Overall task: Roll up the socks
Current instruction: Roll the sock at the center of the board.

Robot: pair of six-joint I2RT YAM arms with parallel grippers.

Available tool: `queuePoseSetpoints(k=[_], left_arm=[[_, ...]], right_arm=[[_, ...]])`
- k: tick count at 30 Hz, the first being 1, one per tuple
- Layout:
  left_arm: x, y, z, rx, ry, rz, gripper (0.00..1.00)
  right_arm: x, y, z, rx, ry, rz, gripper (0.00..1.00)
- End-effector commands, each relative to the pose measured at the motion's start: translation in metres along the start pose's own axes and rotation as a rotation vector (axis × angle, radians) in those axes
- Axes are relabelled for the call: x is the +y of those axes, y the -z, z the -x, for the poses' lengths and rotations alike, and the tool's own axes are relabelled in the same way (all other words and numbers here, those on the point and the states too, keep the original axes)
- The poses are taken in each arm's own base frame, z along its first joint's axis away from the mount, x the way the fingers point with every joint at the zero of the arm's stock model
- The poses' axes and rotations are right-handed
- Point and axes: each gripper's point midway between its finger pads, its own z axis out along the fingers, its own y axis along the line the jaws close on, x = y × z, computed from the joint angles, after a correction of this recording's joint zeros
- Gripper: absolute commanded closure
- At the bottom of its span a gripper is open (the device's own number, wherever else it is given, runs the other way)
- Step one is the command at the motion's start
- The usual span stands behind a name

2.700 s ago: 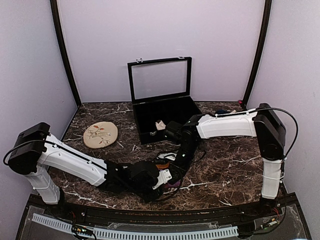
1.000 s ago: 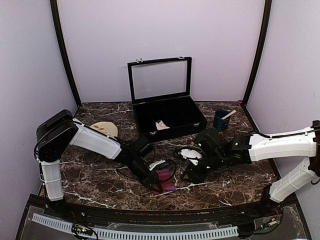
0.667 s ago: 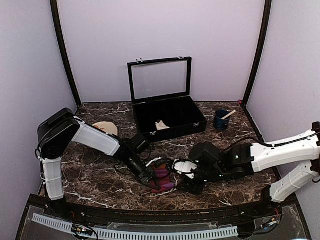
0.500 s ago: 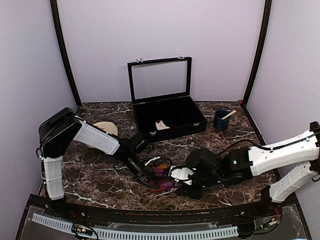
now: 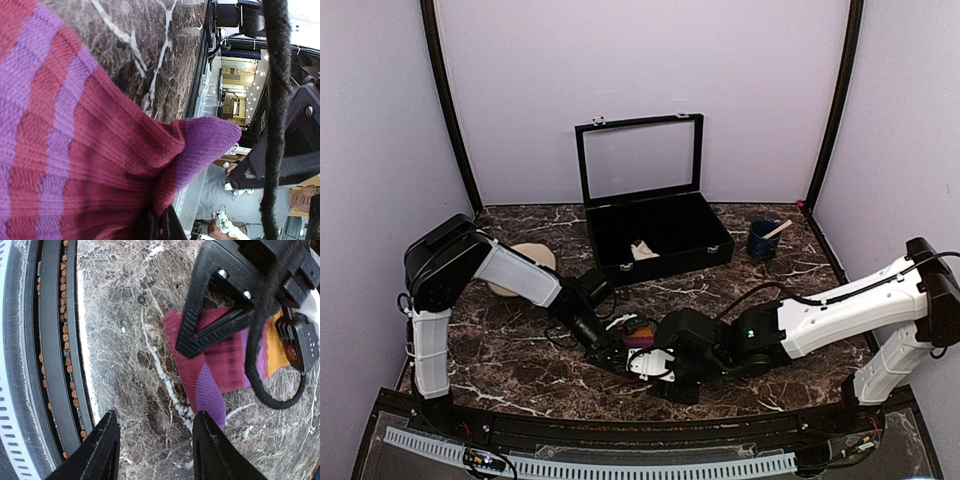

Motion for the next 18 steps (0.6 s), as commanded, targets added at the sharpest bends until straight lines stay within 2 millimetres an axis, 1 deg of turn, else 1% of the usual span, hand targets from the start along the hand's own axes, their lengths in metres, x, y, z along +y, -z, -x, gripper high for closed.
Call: queuePoseSetpoints(k=[1,3,10,18], left_arm=[[-0.003,0.004,-0.001,0.014,0.010,-0.036,1.00],[-0.001,0.005,-0.002,0.016,0.012,-0.036,1.00],[0.004,0.006,-0.005,0.021,0.031,-0.048,1.00],[0.007,0.007,-0.006,0.024,0.039,-0.060,1.00]], right_arm=[[0.004,-0.005,0.022,-0.046,0.059,0.012,0.54],[0.007,-0.011,0.019,-0.033,0.065,0.026,0.54],[0.014,-0.023,0.015,-0.012,0.073,0.062,0.55],[0.009,-0.035,0.012,0.014,0.104,0.034,0.55]])
